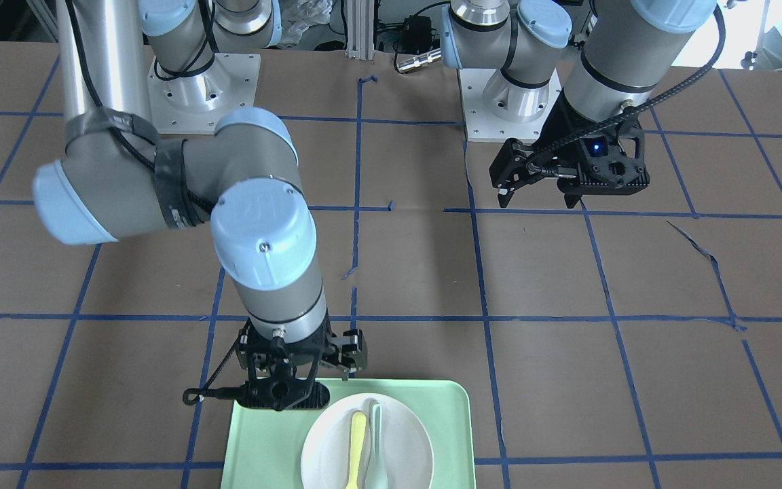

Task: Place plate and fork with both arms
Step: 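Move the right gripper over the plate above the yellow fork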

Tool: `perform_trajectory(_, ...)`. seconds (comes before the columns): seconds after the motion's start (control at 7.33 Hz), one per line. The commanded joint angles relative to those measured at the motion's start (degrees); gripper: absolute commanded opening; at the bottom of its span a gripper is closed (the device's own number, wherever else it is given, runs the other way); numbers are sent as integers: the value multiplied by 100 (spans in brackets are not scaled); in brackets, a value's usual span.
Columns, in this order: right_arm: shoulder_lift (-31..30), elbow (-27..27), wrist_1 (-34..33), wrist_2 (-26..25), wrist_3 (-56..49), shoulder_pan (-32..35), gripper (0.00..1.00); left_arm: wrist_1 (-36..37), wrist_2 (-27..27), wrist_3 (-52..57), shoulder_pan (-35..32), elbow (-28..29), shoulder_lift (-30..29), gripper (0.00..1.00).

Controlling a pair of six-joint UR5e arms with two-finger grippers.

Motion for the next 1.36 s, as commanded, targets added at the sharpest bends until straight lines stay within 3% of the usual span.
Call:
perform_trajectory(0.0, 965, -826, -319, 10, 1290, 21, 90, -2, 3, 9, -4, -43, 21, 100)
perform_trajectory(0.55, 1486, -1084, -593, 18, 1145, 73, 85, 6, 12, 9, -4, -70, 3, 100)
perform_trajectory(0.82, 1504, -1058, -584, 62, 1038, 117, 70, 6, 21, 9, -4, -70, 3, 100)
perform_trajectory(1.23, 1609, -1058, -619, 158, 1056, 126, 65, 6, 21, 0, -4, -78, -5, 100)
